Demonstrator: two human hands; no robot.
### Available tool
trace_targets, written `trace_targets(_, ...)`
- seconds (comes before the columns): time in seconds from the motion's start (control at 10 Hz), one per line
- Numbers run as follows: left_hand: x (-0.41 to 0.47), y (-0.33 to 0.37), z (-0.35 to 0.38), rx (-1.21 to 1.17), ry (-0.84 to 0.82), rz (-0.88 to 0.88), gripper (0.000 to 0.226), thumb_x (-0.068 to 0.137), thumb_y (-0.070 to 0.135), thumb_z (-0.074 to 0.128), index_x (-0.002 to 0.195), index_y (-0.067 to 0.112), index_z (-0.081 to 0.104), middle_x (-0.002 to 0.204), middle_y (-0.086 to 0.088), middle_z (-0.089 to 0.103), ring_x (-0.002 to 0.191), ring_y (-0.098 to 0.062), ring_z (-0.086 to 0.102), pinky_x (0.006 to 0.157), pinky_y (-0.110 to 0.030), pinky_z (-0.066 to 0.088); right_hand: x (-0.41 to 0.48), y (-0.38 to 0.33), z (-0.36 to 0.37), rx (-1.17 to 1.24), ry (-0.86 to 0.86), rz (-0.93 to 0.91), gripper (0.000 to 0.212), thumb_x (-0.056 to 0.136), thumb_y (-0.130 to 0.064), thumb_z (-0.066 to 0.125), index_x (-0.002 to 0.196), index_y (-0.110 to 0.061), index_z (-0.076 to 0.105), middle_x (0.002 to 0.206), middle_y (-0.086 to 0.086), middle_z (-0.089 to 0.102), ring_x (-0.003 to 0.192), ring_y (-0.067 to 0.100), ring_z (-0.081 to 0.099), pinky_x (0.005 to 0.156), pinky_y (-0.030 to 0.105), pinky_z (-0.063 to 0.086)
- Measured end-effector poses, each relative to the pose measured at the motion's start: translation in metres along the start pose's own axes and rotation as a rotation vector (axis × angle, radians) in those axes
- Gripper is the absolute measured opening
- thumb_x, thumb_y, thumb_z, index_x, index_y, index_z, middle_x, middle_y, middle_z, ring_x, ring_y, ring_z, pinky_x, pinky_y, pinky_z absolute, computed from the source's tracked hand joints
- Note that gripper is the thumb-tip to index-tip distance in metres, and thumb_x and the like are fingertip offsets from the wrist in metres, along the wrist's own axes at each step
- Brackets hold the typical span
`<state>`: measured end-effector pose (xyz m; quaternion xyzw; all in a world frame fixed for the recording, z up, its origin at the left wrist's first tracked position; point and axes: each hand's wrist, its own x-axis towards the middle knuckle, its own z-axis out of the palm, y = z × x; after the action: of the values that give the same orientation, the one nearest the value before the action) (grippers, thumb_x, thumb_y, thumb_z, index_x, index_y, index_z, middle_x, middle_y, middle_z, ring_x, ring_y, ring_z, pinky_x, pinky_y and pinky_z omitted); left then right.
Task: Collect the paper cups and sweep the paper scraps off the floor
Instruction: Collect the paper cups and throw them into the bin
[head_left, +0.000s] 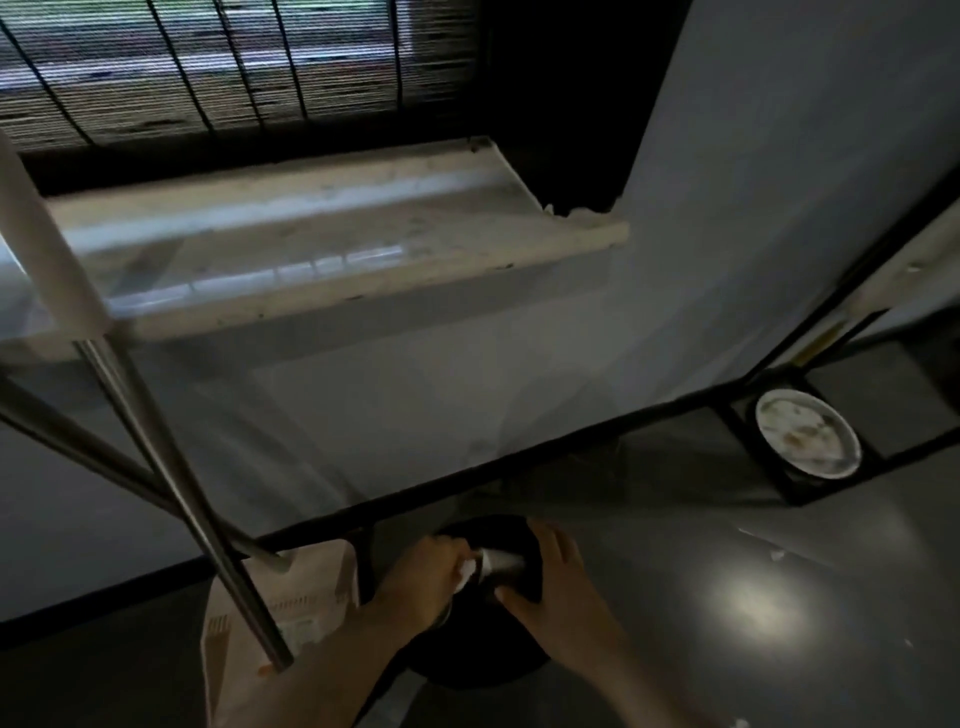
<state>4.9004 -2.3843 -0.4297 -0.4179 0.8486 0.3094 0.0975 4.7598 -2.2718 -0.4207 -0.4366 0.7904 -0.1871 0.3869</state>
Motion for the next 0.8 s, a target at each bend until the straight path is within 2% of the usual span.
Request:
trace_targets(0.1, 0.0, -0.003, 0.007, 0.002, 0.007, 0.029, 0.02, 0.097, 0.016, 0.046, 0.091, 0.031, 0.056, 0.116, -0.003, 0.063, 0.107, -0.019, 0.057, 0.077, -0.021, 0.035, 0.001, 0.0, 0.004, -0.014, 0.004, -0.01, 0.081, 0.086, -0.053, 0.057, 0.151, -0.027, 0.015, 0.156, -0.005, 0.012, 0.141, 0.016, 0.026, 0.111, 0.026, 0.03)
trace_targets(0.2, 0.001, -0.008, 0.011, -0.02, 0.022, 0.019, 0.028, 0.096, 0.015, 0.046, 0.076, 0.035, 0.046, 0.114, -0.002, 0.06, 0.106, -0.019, 0.056, 0.077, -0.021, 0.037, -0.001, -0.003, 0.009, -0.02, 0.021, -0.021, 0.079, 0.086, -0.053, 0.057, 0.15, -0.027, 0.018, 0.155, -0.007, 0.013, 0.14, 0.013, 0.027, 0.109, 0.024, 0.032)
trace_targets(0.3, -0.003, -0.008, 0.005, 0.016, 0.011, 0.09, 0.018, 0.096, 0.02, 0.047, 0.11, 0.019, 0.059, 0.124, -0.002, 0.053, 0.111, -0.02, 0.054, 0.09, -0.023, 0.04, -0.006, -0.008, 0.008, -0.035, 0.025, -0.026, 0.079, 0.087, -0.053, 0.057, 0.15, -0.027, 0.018, 0.154, -0.007, 0.014, 0.138, 0.012, 0.029, 0.105, 0.02, 0.032)
trace_targets(0.4, -0.017, -0.002, -0.018, 0.028, -0.074, 0.151, 0.038, 0.097, 0.02, 0.048, 0.135, 0.018, 0.049, 0.134, -0.006, 0.045, 0.121, -0.021, 0.047, 0.101, -0.028, 0.037, -0.018, -0.026, -0.002, -0.025, -0.008, -0.011, 0.077, 0.088, -0.05, 0.058, 0.15, -0.025, 0.019, 0.154, -0.005, 0.015, 0.137, 0.013, 0.031, 0.106, 0.02, 0.032)
trace_targets(0.5, -0.035, 0.01, -0.053, -0.014, -0.011, 0.17, 0.036, 0.096, 0.009, 0.045, 0.131, 0.012, 0.053, 0.137, -0.009, 0.046, 0.123, -0.024, 0.046, 0.102, -0.031, 0.036, -0.038, -0.056, -0.02, -0.007, -0.003, -0.023, 0.071, 0.088, -0.046, 0.059, 0.147, -0.026, 0.024, 0.151, -0.003, 0.02, 0.134, 0.014, 0.034, 0.105, 0.023, 0.034)
trace_targets(0.7, -0.066, 0.036, -0.089, -0.031, 0.089, 0.238, 0.023, 0.095, 0.005, 0.046, 0.105, 0.011, 0.066, 0.112, -0.011, 0.059, 0.106, -0.028, 0.055, 0.088, -0.027, 0.04, -0.083, -0.095, -0.059, -0.023, 0.027, -0.031, 0.067, 0.089, -0.05, 0.055, 0.145, -0.029, 0.025, 0.148, -0.008, 0.018, 0.132, 0.01, 0.035, 0.1, 0.019, 0.034)
trace_targets(0.8, -0.057, 0.042, -0.083, -0.233, 0.098, 0.19, 0.023, 0.094, 0.007, 0.047, 0.081, 0.019, 0.061, 0.094, -0.006, 0.056, 0.084, -0.028, 0.055, 0.078, -0.033, 0.042, -0.094, -0.088, -0.06, -0.031, 0.077, -0.042, 0.063, 0.089, -0.05, 0.055, 0.142, -0.028, 0.03, 0.145, -0.008, 0.023, 0.13, 0.007, 0.036, 0.099, 0.014, 0.032)
